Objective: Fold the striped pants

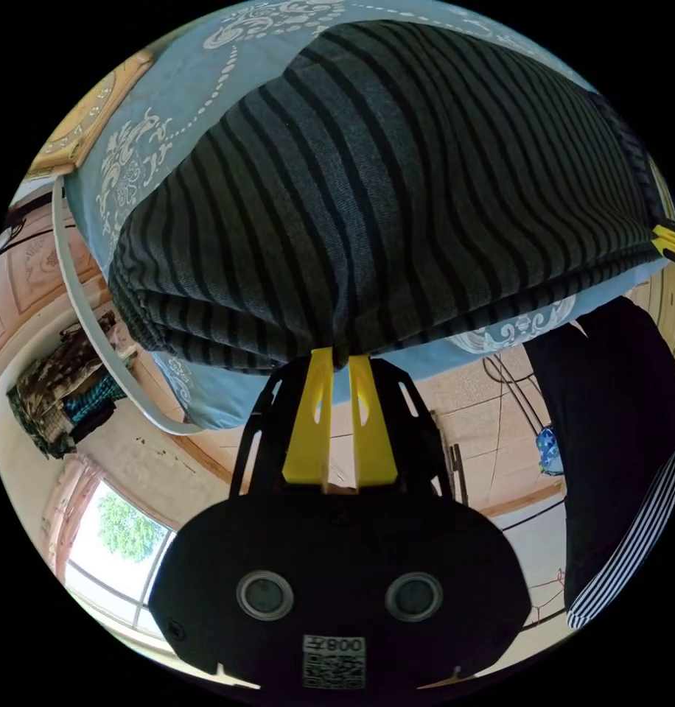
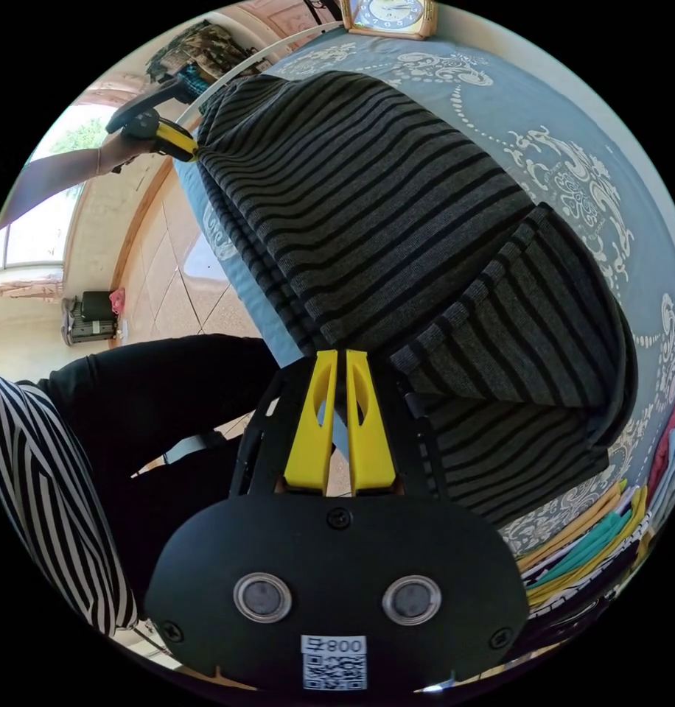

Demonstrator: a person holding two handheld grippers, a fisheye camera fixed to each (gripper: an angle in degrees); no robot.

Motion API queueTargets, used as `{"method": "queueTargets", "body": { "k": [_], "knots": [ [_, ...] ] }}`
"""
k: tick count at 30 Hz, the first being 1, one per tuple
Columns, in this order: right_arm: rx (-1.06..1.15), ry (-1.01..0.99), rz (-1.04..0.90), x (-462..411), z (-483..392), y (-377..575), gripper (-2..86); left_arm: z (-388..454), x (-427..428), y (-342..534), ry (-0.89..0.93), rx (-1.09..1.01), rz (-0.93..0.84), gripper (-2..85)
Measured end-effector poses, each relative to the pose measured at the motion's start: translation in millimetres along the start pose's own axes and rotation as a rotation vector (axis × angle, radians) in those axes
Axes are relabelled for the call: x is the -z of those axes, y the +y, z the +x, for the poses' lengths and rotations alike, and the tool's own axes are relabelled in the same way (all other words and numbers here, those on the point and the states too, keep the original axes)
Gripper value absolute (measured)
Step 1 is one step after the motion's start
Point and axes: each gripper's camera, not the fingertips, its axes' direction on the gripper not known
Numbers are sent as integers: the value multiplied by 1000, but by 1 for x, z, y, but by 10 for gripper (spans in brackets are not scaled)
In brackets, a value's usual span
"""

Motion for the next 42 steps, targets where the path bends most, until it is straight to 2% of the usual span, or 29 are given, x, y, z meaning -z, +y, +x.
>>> {"method": "queueTargets", "body": {
  "k": [7, 14, 21, 24, 27, 32, 35, 38, 42],
  "knots": [
    [-4, -29, 64, 1, 12, 32, 24, 2, -33, -5, -20, -14, -30, 19],
    [1, -37, 20, -45, 27, 56, 27, 10, -97, -32, -31, -50, -151, 35],
    [-91, -130, 84, -48, 58, 86, 34, 6, -117, -31, -18, -52, -155, 38],
    [-143, -167, 117, -49, 72, 101, 38, 6, -114, -33, 74, -16, -70, 45],
    [-194, -237, 153, -48, 89, 117, 44, 26, -102, -62, 305, -69, 123, 61],
    [-396, -573, 312, -25, 145, 174, 56, 98, -95, -159, 571, -337, 416, 90],
    [-588, -676, 453, -7, 191, 228, 70, 126, -107, -202, 634, -432, 482, 107],
    [-747, -654, 588, 11, 237, 275, 82, 132, -130, -234, 641, -424, 511, 117],
    [-848, -609, 655, 24, 279, 300, 93, 132, -162, -262, 659, -400, 526, 116]
  ]
}}
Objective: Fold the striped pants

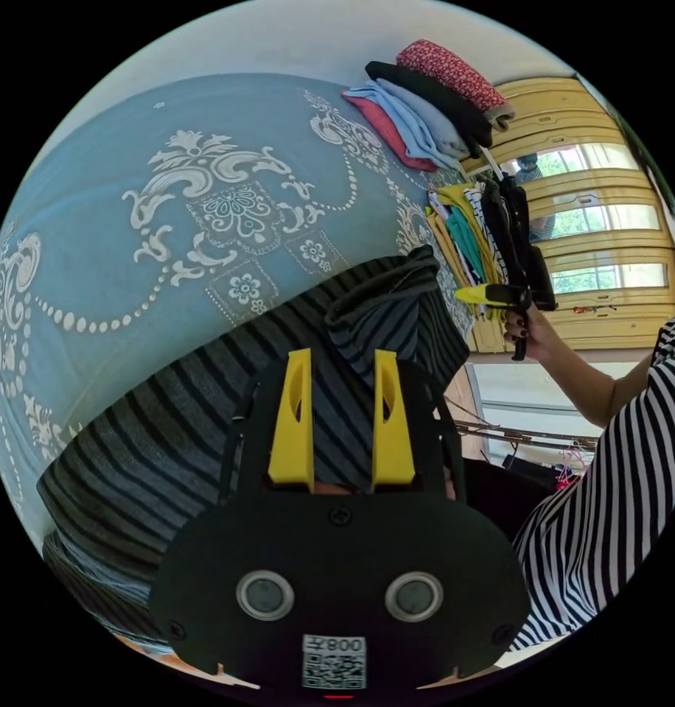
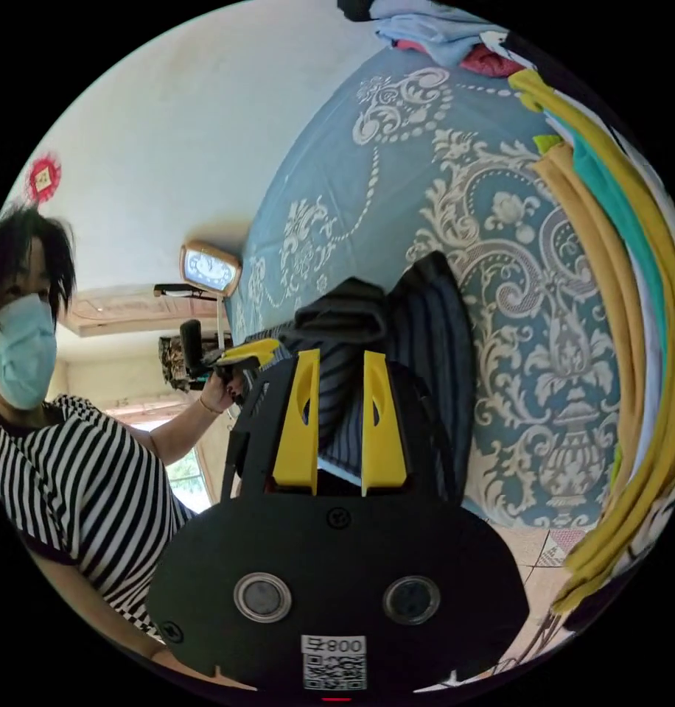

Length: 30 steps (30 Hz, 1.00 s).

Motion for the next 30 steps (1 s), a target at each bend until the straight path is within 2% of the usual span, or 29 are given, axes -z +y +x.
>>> {"method": "queueTargets", "body": {
  "k": [6, 12, 20, 22, 30],
  "knots": [
    [24, 149, -43, -2, 7, -28, 80, -32, -63, -5, -12, -32, -52, 69],
    [84, 302, -90, 0, 1, -40, 29, -51, -105, 7, 35, -54, -55, 38],
    [244, 446, -146, 24, -19, -49, 14, -11, -167, 12, 393, -369, -48, 33],
    [283, 488, -160, 26, -23, -52, 13, -1, -195, 11, 425, -431, -74, 32],
    [407, 600, -259, 13, -24, -60, 10, 0, -328, 0, 360, -492, -189, 24]
  ]
}}
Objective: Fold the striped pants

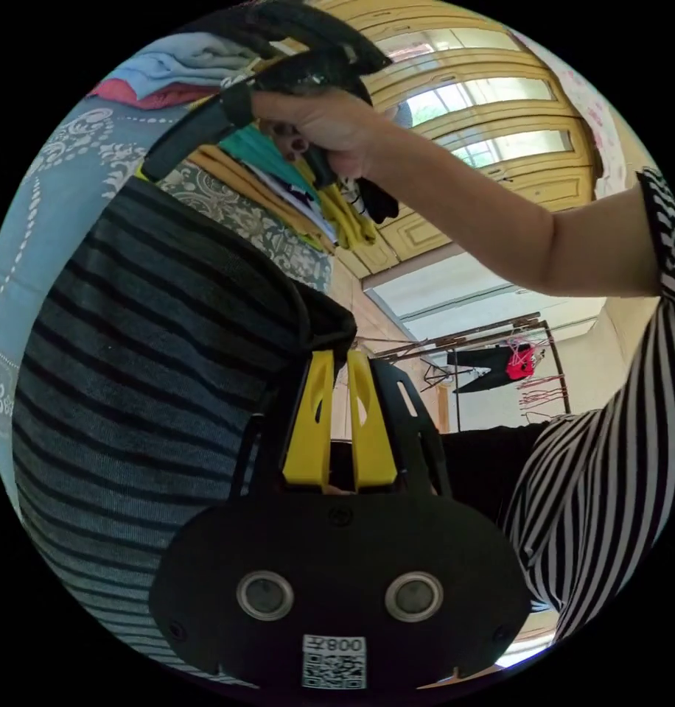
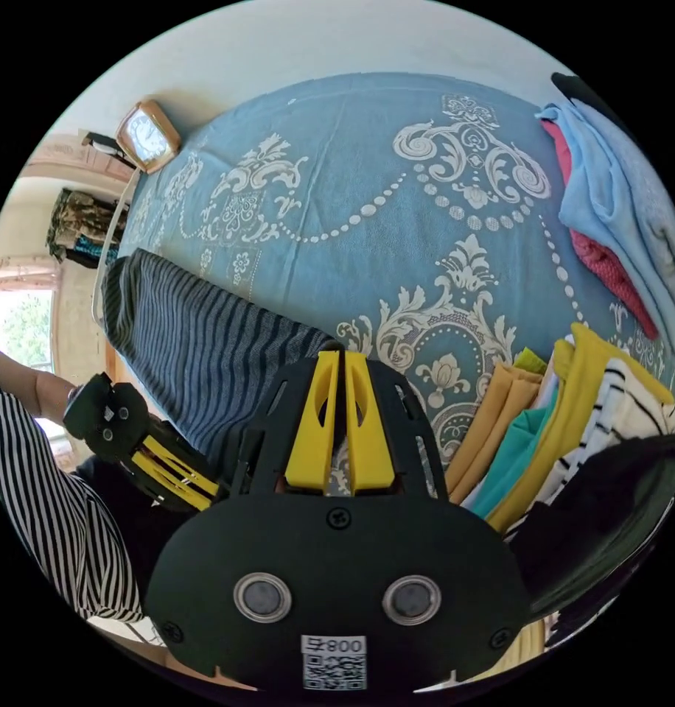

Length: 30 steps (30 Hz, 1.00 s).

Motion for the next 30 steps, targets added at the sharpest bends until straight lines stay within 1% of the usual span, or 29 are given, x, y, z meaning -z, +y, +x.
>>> {"method": "queueTargets", "body": {
  "k": [3, 7, 9, 12, 15, 17, 20, 23, 25, 28, 30],
  "knots": [
    [28, 38, -29, -5, -1, 1, 9, -25, -35, -4, -25, -1, -54, 17],
    [14, 71, -42, -7, 4, 9, 6, -46, -73, -11, 47, -50, -58, 9],
    [-9, 108, -60, -7, 8, 15, 8, -55, -89, -13, 27, -49, -83, 10],
    [-36, 51, -21, 1, 8, 36, 19, -70, -95, -8, 30, -58, -33, 20],
    [-114, -33, 14, 5, 4, 72, 41, -93, -79, 1, -33, -37, 31, 39],
    [-207, -87, 6, 2, -2, 105, 60, -122, -58, 5, -86, -1, 98, 59],
    [-336, -132, -14, -8, -9, 147, 73, -158, -37, 0, -160, 3, 136, 75],
    [-408, -135, -66, -24, -15, 179, 77, -192, -36, -16, -251, -10, 112, 88],
    [-433, -144, -92, -33, -15, 192, 79, -209, -43, -27, -263, -25, 97, 95],
    [-473, -184, -47, -40, -13, 208, 79, -228, -63, -44, -318, -64, 32, 99],
    [-486, -184, -52, -46, -12, 214, 77, -236, -78, -51, -346, -88, -8, 96]
  ]
}}
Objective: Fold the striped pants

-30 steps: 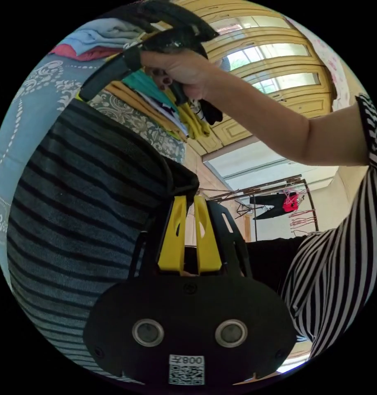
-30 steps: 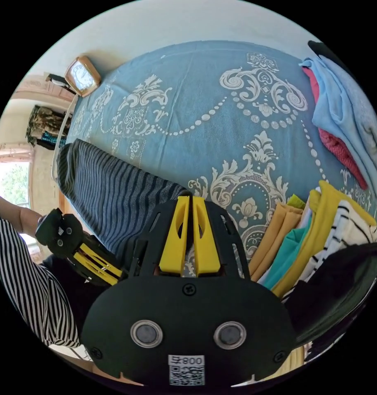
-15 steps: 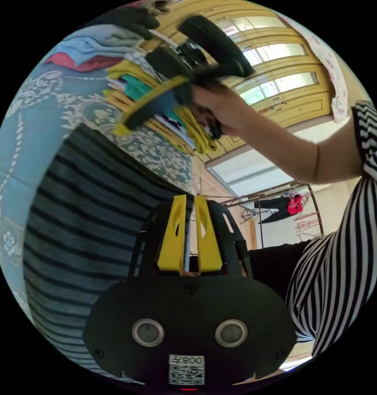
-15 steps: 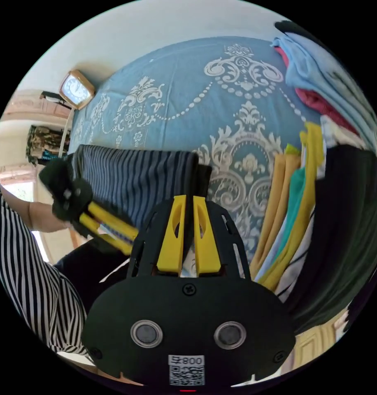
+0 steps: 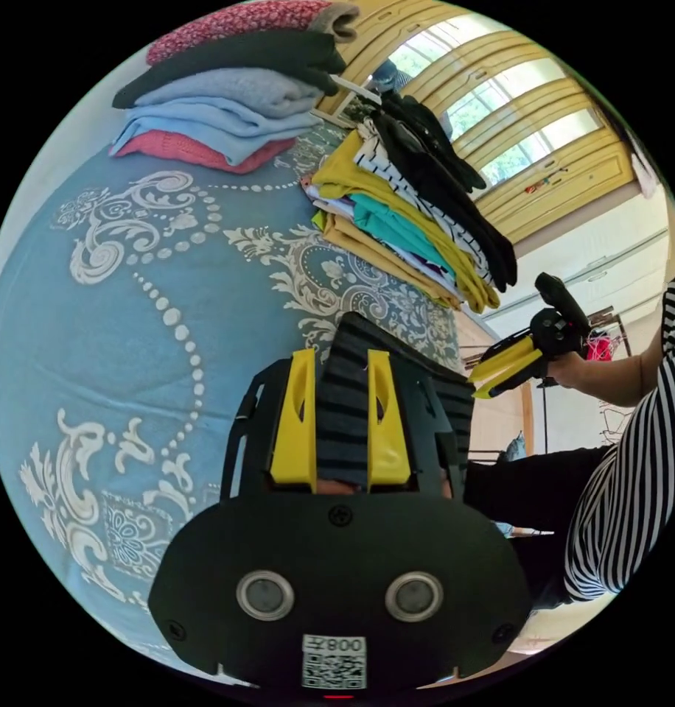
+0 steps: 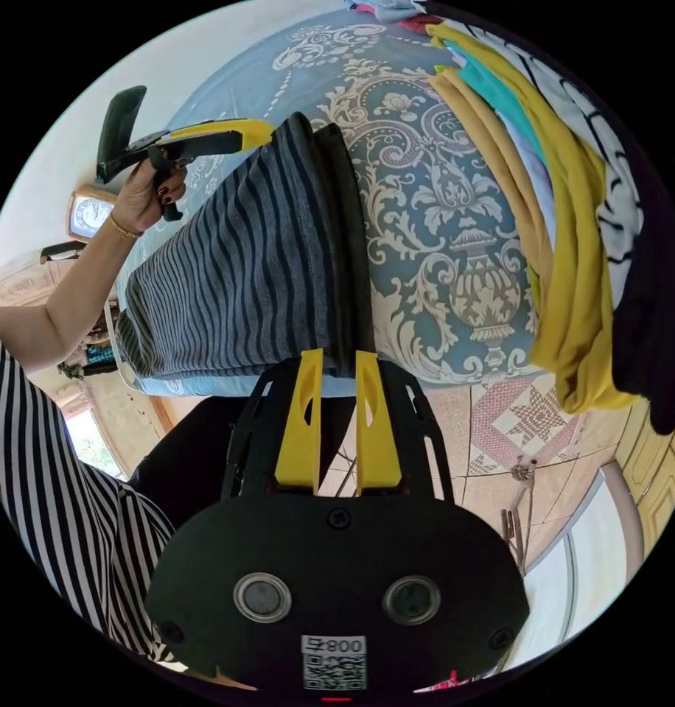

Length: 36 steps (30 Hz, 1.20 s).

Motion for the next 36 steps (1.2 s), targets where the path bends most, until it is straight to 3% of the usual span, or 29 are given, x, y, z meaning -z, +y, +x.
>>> {"method": "queueTargets", "body": {
  "k": [4, 9, 17, 31, 36],
  "knots": [
    [-35, -43, 18, -10, 12, 10, 60, -8, -40, -8, 24, -17, -78, 69],
    [-11, -23, 36, -9, 16, 24, 39, -3, -53, -7, -39, -52, -68, 39],
    [-11, -150, 94, 9, 35, 51, 19, 10, -56, -10, -60, -142, -43, 28],
    [-60, -25, 62, -14, 69, 65, 5, -26, -110, -25, -27, -64, -64, 25],
    [-56, -154, 146, -9, 76, 67, 18, -29, -107, -26, -12, -54, -49, 25]
  ]
}}
